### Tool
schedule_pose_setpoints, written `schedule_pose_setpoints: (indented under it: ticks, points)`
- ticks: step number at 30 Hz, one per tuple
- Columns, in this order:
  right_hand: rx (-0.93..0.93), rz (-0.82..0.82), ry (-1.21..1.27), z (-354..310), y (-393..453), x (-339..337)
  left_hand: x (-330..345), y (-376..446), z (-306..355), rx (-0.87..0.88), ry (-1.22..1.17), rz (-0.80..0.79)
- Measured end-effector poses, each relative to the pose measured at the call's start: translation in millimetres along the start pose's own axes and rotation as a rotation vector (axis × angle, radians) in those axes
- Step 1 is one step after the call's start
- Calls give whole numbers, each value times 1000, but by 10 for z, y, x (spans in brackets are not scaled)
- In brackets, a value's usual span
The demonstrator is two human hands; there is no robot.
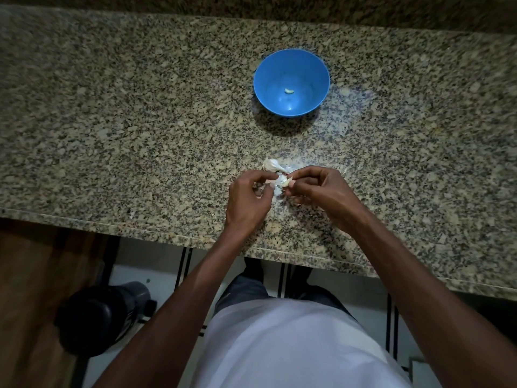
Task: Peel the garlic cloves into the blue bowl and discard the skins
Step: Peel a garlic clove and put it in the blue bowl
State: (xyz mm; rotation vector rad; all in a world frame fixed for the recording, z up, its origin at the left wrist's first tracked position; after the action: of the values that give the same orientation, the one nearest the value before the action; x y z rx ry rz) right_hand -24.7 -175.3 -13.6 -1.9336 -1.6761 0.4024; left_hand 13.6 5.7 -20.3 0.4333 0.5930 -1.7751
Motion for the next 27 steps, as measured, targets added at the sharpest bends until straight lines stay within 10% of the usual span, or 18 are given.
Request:
schedule_pose_setpoints:
  ticks: [12, 27]
  points:
    - [-77, 12, -174, 44, 17, -32, 39, -9, 10, -209, -375, -100]
    - [93, 106, 145, 141, -46, 33, 180, -27, 88, 203, 161, 49]
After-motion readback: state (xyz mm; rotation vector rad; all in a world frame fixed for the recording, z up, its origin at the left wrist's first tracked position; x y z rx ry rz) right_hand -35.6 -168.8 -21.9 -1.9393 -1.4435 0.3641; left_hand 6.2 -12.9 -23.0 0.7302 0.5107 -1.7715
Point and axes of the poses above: each hand's wrist, its own y-axis towards the middle knuckle, its own x-axis out of the palm, z = x × y, the point moved 2 cm from there along y, towards the middle knuckle, and after that the axes turned 3 degrees about y, right-handed, at the moved point
